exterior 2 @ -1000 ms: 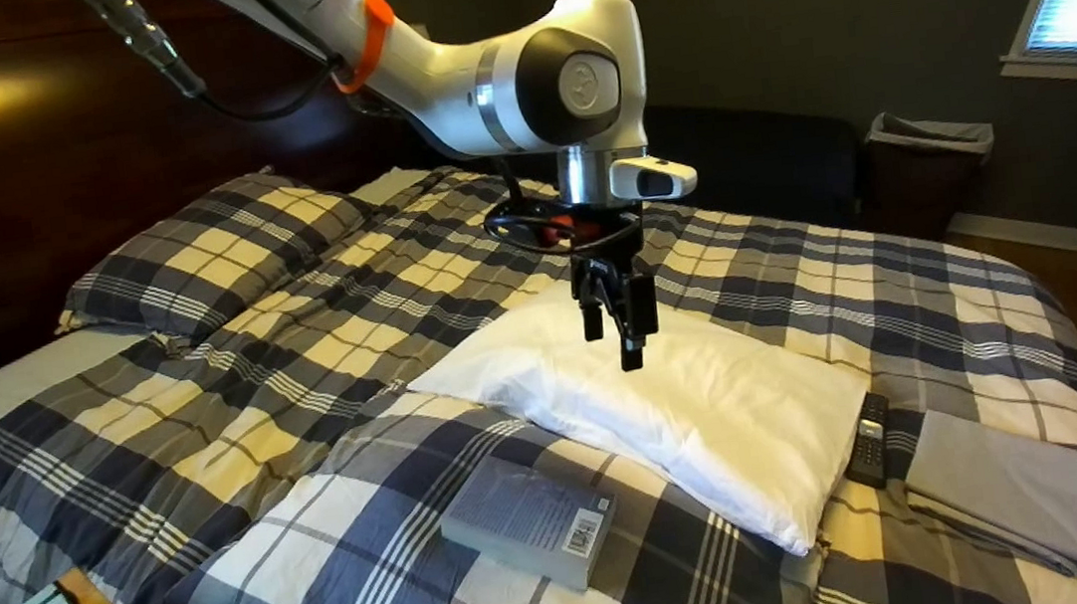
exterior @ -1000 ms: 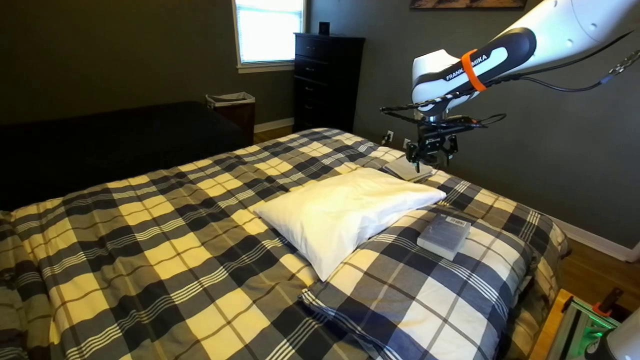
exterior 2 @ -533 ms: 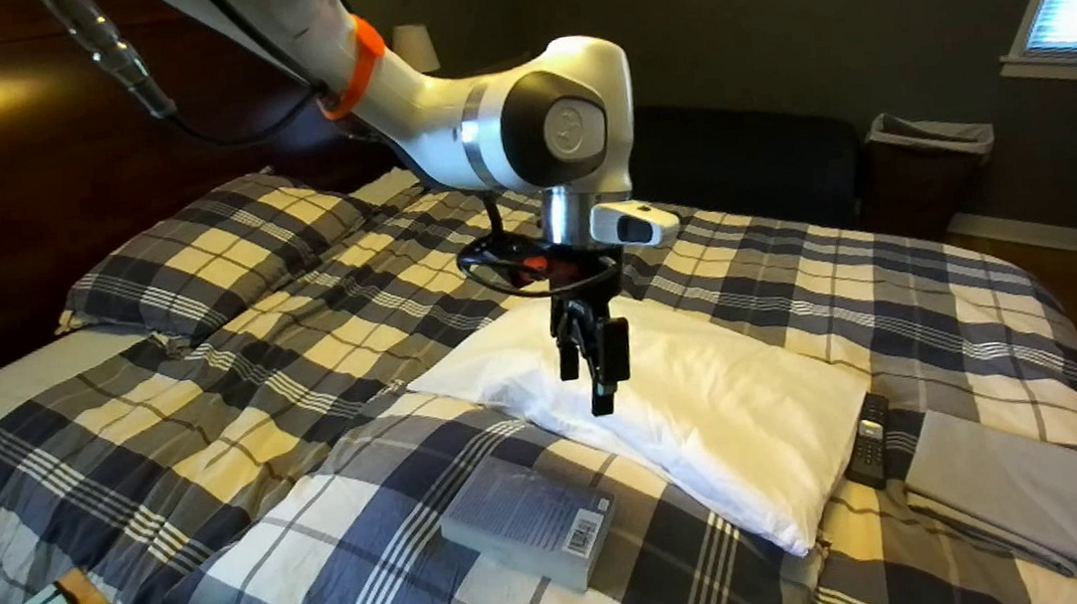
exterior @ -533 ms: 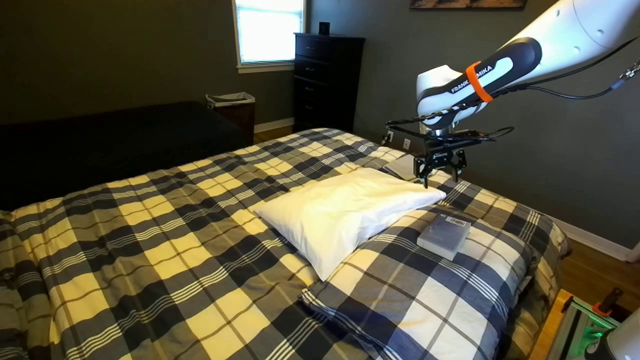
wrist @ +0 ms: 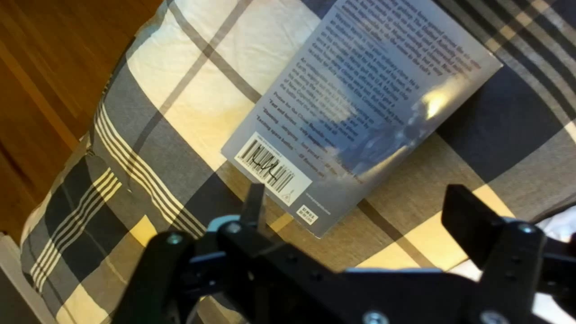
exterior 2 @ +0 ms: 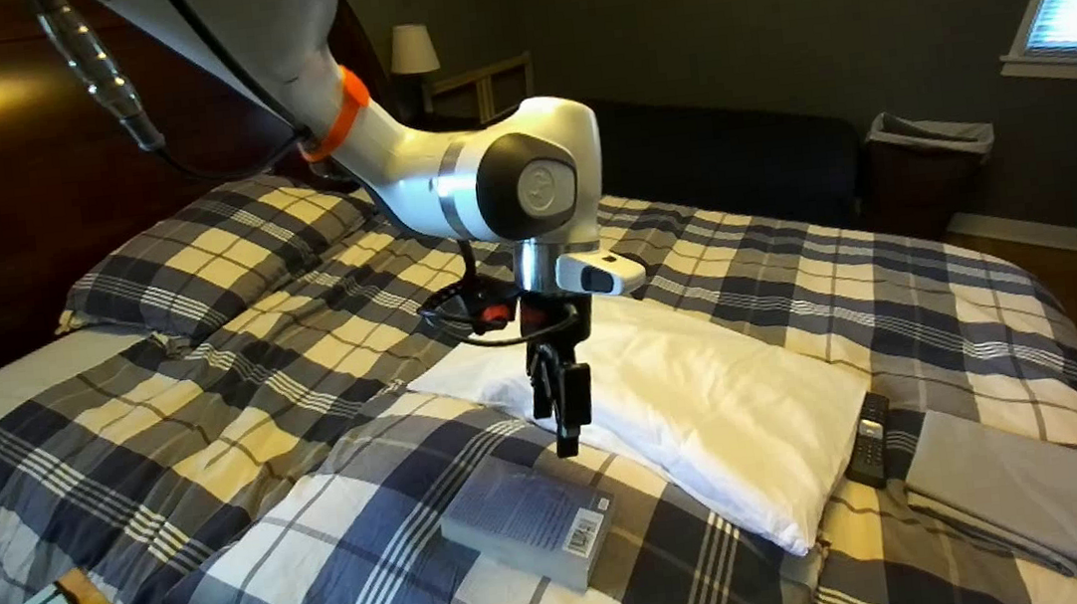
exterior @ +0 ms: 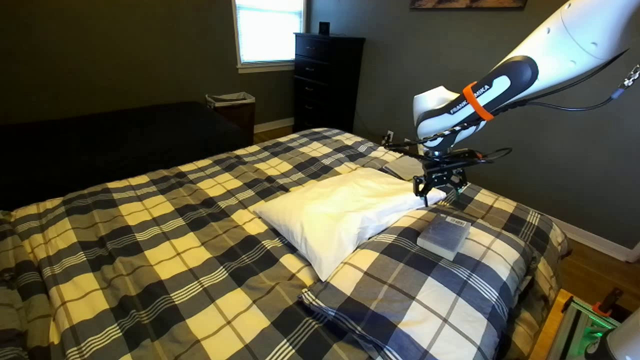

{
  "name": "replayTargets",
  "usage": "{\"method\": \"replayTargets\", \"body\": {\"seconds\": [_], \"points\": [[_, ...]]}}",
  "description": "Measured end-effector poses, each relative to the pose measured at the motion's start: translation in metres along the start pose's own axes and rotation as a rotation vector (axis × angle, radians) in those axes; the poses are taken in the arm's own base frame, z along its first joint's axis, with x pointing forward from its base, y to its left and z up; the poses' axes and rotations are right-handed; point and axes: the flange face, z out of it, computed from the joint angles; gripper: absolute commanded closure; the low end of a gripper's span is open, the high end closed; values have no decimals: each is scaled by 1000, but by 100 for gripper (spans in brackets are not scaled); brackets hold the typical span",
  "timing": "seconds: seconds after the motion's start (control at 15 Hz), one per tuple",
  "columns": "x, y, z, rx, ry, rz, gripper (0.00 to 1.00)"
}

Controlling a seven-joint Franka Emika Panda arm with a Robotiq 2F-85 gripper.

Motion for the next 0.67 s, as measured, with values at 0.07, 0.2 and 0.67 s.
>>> {"method": "replayTargets", "body": {"seconds": [0.07, 0.2, 0.67], "points": [[-1, -4, 5, -2, 10, -1, 0], [-4, -12, 15, -9, 19, -10, 0], [-10, -45, 60, -54, -6, -70, 0]]}}
